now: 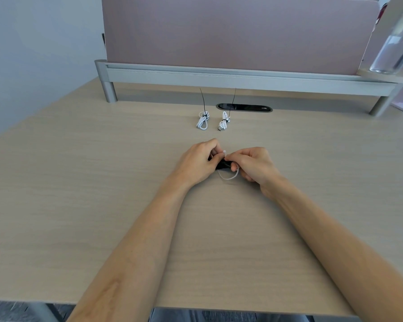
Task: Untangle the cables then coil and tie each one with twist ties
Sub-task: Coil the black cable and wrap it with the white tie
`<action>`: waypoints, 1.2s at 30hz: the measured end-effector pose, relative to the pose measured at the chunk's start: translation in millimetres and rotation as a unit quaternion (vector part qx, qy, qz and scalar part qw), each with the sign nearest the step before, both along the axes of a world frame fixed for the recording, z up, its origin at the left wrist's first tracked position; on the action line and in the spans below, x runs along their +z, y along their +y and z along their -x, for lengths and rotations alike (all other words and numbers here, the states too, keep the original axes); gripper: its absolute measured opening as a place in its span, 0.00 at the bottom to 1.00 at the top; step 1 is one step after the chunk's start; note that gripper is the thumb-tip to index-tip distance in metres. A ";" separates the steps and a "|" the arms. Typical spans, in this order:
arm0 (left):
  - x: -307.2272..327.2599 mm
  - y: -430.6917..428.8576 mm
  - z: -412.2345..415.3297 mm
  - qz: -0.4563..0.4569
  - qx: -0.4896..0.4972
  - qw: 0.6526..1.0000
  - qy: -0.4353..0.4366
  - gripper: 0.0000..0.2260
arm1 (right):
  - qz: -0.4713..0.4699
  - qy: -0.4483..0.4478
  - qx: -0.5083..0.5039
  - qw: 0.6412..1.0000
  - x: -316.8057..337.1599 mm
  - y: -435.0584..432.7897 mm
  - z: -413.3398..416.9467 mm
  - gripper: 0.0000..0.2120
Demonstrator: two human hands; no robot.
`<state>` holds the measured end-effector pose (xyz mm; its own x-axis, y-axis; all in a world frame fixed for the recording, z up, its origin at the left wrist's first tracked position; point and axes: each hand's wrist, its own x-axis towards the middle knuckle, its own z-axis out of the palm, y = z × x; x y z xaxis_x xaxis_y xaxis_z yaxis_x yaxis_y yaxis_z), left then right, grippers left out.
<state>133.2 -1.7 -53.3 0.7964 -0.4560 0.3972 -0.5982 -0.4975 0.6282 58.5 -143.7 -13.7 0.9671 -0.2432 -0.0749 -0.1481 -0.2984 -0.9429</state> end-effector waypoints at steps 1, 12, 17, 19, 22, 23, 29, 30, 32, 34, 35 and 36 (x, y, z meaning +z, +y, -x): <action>0.1 0.0 0.2 -0.001 0.001 1.000 0.000 0.05 | 0.001 0.001 0.000 1.000 -0.2 -0.2 -0.2 0.15; 1.2 -0.5 1.4 -0.002 -0.003 1.000 -0.008 0.05 | 0.011 0.010 -0.006 1.000 -0.5 -0.1 -1.7 0.15; 1.0 -0.3 1.9 -0.010 -0.008 1.000 -0.015 0.06 | -0.002 0.004 -0.007 1.000 0.0 -0.7 -1.4 0.17; 1.3 -0.1 2.3 -0.008 -0.009 1.000 -0.018 0.05 | 0.003 0.005 -0.008 1.000 -0.1 -0.6 -2.0 0.17; 1.2 -0.1 2.7 -0.006 -0.002 1.000 -0.013 0.04 | 0.013 0.010 -0.008 1.000 -0.7 -0.7 -2.5 0.17; 1.0 -0.2 2.4 -0.006 0.000 1.000 -0.012 0.04 | 0.014 0.011 -0.007 1.000 -1.0 -0.9 -2.5 0.17; 1.0 -0.4 2.1 -0.001 -0.001 1.000 -0.007 0.05 | 0.016 0.013 -0.005 1.000 -1.2 -1.3 -2.0 0.17; 0.8 -0.3 2.2 -0.001 -0.003 1.000 -0.008 0.04 | 0.014 0.012 -0.006 1.000 -1.1 -1.3 -1.8 0.17; 0.7 -0.2 2.4 -0.001 -0.005 1.000 -0.009 0.04 | 0.010 0.012 -0.007 1.000 -0.5 -0.6 -1.2 0.17; 0.8 0.2 2.3 0.000 -0.008 1.000 -0.013 0.04 | 0.008 0.012 -0.008 1.000 0.5 0.3 -0.8 0.17; 0.6 0.3 2.5 -0.002 -0.011 1.000 -0.016 0.05 | 0.006 0.011 -0.008 1.000 0.8 0.4 -0.6 0.17; 0.8 0.3 2.5 -0.004 -0.013 1.000 -0.019 0.05 | 0.006 0.010 -0.008 1.000 0.9 0.1 -0.8 0.17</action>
<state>130.6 -1.4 -52.5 0.7681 -0.4805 0.4231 -0.6349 -0.4863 0.6003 59.3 -143.6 -12.8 0.9614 -0.2597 -0.0913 -0.1718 -0.3067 -0.9362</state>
